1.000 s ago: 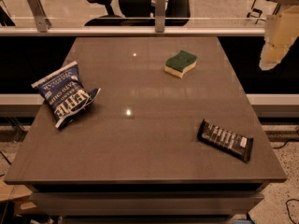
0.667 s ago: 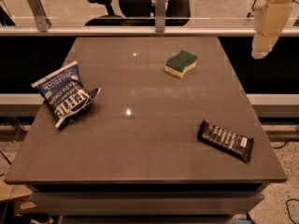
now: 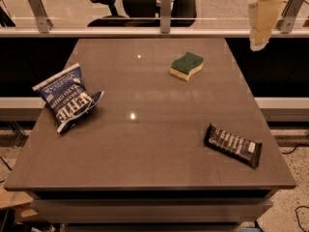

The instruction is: Pick sponge

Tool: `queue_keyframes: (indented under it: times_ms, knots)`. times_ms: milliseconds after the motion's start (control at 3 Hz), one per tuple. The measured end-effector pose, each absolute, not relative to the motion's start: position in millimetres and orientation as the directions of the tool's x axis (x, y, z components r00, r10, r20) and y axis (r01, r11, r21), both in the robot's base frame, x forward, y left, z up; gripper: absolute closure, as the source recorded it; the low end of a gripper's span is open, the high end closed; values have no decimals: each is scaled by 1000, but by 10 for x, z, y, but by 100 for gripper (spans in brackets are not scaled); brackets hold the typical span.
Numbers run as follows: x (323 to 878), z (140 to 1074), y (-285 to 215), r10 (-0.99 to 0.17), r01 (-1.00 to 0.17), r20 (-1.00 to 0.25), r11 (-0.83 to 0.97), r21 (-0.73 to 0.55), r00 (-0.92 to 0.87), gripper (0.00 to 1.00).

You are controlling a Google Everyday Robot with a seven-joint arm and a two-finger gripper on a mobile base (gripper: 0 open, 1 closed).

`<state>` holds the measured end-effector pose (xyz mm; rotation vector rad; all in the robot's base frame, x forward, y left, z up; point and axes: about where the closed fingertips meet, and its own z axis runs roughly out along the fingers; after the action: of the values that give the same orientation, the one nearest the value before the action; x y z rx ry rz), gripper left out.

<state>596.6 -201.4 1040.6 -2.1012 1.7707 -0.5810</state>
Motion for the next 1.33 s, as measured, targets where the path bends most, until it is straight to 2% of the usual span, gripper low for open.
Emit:
queue_keyframes:
  times_ms: [333,667,1333]
  knots:
    - [6125,10299,-1955,-969,-838,143,-245,-489,199,0]
    - [6115,10303,-1953,-970,-838,143,-242,-489,197,0]
    - [6256,10235,-2021,-941,-836,117,-336,-434,318,0]
